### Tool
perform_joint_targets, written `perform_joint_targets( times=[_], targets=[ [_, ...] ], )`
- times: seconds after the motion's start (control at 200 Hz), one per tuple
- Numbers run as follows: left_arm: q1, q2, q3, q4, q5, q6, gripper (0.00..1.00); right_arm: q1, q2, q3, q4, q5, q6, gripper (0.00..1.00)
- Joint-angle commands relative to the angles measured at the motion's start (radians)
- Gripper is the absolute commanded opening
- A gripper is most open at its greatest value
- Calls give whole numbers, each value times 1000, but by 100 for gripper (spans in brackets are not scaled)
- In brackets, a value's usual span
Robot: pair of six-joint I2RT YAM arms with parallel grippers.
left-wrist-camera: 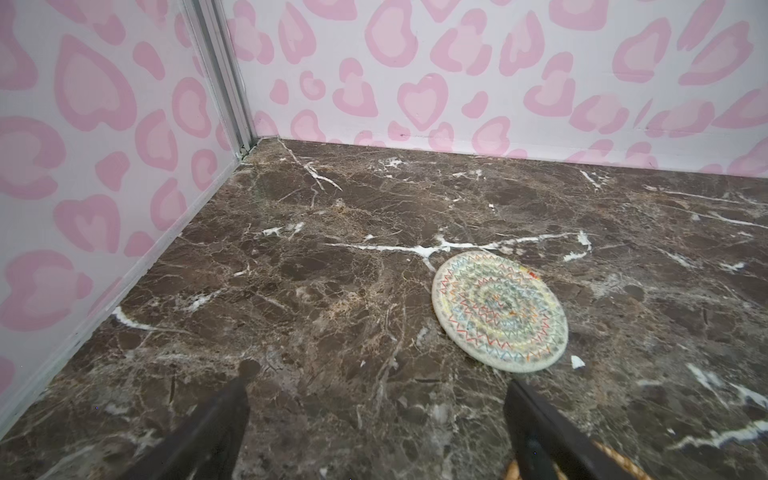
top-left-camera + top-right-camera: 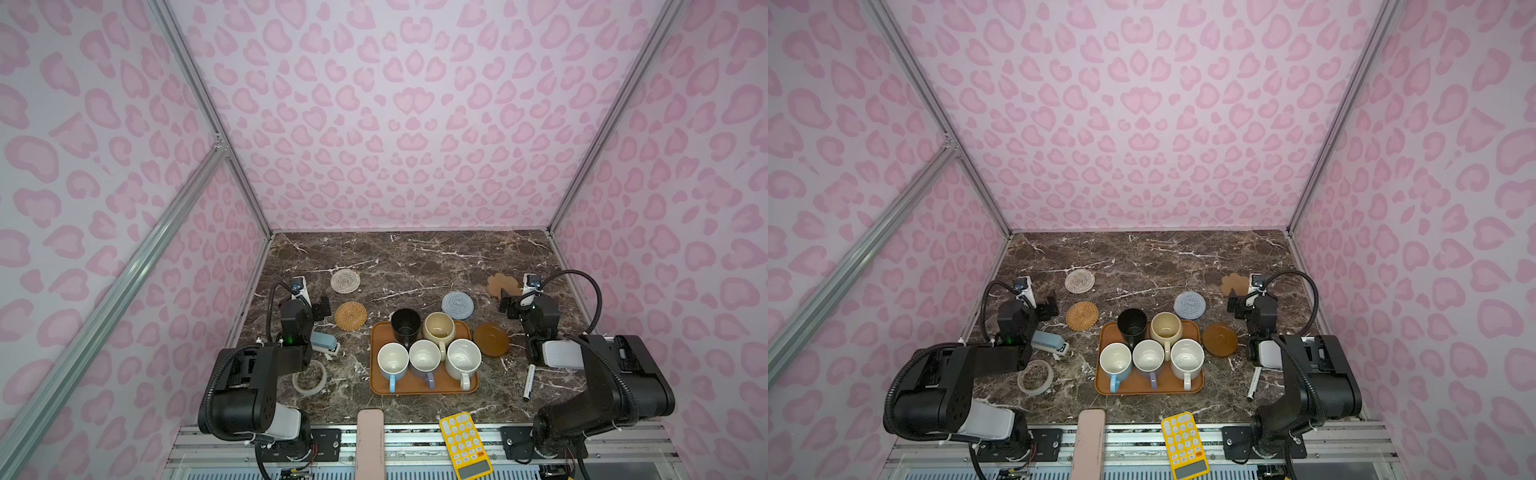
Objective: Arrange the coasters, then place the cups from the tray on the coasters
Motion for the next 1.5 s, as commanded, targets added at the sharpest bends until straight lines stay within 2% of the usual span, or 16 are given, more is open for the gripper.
perform_joint_targets(
  times=[0.0, 1.41, 1.495],
  targets=[
    [2, -7, -1, 34, 6, 7, 97, 0, 4, 1, 7, -2, -4, 100],
    [2, -13, -8, 43, 4, 4, 97, 0, 0, -3, 12, 1, -1, 100],
    [2, -48, 17, -31, -15, -5, 97, 0, -27, -7, 22, 28, 20, 100]
  ],
)
